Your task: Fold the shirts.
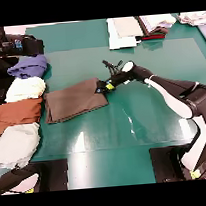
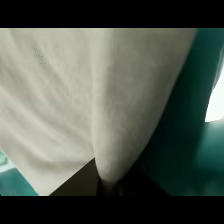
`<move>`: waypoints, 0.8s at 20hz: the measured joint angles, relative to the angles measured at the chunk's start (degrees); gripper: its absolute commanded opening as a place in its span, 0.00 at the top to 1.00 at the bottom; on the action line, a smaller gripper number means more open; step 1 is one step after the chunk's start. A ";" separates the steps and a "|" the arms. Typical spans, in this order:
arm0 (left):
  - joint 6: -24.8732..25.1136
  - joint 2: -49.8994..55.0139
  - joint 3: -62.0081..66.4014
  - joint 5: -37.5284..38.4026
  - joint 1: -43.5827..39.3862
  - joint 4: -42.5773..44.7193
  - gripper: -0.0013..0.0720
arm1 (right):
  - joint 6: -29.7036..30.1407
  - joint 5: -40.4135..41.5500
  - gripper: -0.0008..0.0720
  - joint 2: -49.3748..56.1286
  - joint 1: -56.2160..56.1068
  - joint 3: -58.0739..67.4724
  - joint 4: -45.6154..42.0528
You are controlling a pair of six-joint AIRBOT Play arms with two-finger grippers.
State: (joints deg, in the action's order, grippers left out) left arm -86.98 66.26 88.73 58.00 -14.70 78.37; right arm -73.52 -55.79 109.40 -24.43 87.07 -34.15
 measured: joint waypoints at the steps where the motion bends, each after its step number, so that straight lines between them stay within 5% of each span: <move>1: 0.00 0.00 0.00 0.00 -0.85 -0.31 0.95 | 0.20 0.22 0.97 -0.20 0.42 1.49 -0.13; 8: 0.24 0.02 0.00 -0.92 -10.43 -0.59 0.95 | 0.44 -2.21 0.97 -15.72 17.14 0.11 -14.53; 16: -1.75 0.02 0.00 -3.41 -13.40 -0.90 0.95 | -0.11 -5.14 0.97 -36.26 56.46 -14.47 -25.53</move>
State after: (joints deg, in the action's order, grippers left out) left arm -88.73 66.28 88.73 54.59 -28.10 77.47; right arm -73.63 -60.93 73.14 32.03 72.60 -59.68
